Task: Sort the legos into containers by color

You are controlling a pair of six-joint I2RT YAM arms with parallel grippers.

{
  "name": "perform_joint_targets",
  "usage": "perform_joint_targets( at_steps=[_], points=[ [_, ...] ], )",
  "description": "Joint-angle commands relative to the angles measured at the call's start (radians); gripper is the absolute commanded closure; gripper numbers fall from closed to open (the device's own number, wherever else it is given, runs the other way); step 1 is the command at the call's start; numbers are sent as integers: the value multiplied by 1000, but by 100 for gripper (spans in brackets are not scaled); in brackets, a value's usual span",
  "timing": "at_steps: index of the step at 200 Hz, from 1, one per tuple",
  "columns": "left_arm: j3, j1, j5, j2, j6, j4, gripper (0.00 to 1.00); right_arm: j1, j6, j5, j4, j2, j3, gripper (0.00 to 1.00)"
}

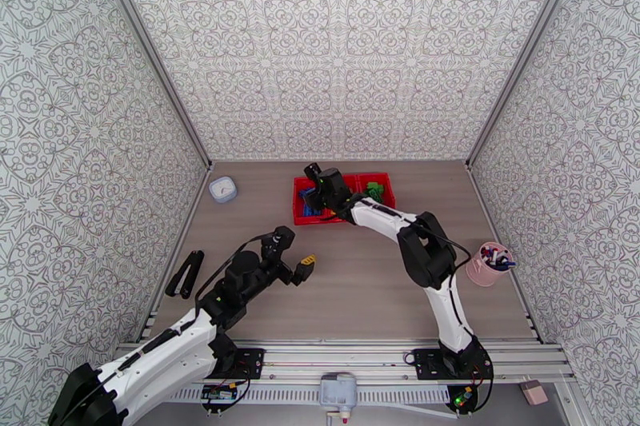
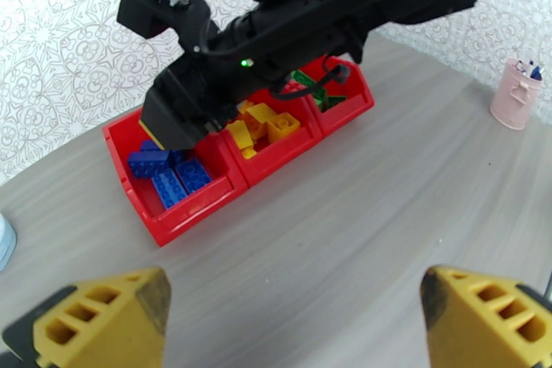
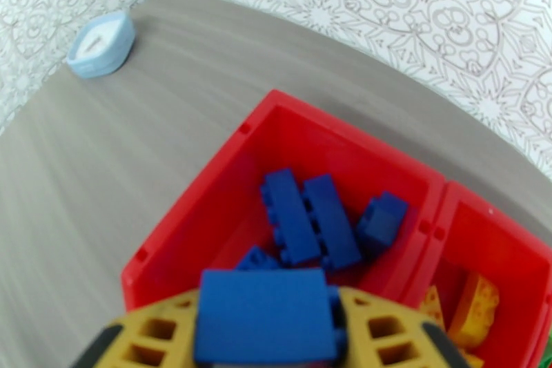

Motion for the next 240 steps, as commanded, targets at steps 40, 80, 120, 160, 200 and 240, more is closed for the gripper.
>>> perform_joint_targets(
  at_steps=[40,80,120,160,200,240],
  points=[
    [-2,14,-86,-4,-31,-5,0,-7,-3,27,-22,-11,72,29],
    [31,88,-111,-1,-28,-44,0,-21,2,53,56,-209,-140,13],
    [63,208,-223,18,42,-66,0,-64,-11,92,212,-493,-500,7],
    [61,370,-231,104,87,33,0,-158,-22,186,288,-780,-824,3],
    [15,490,-197,231,69,215,0,-312,-74,272,307,-983,-1056,0],
    [-23,584,-118,332,50,355,0,-450,-120,267,385,-1027,-1207,0]
  ],
)
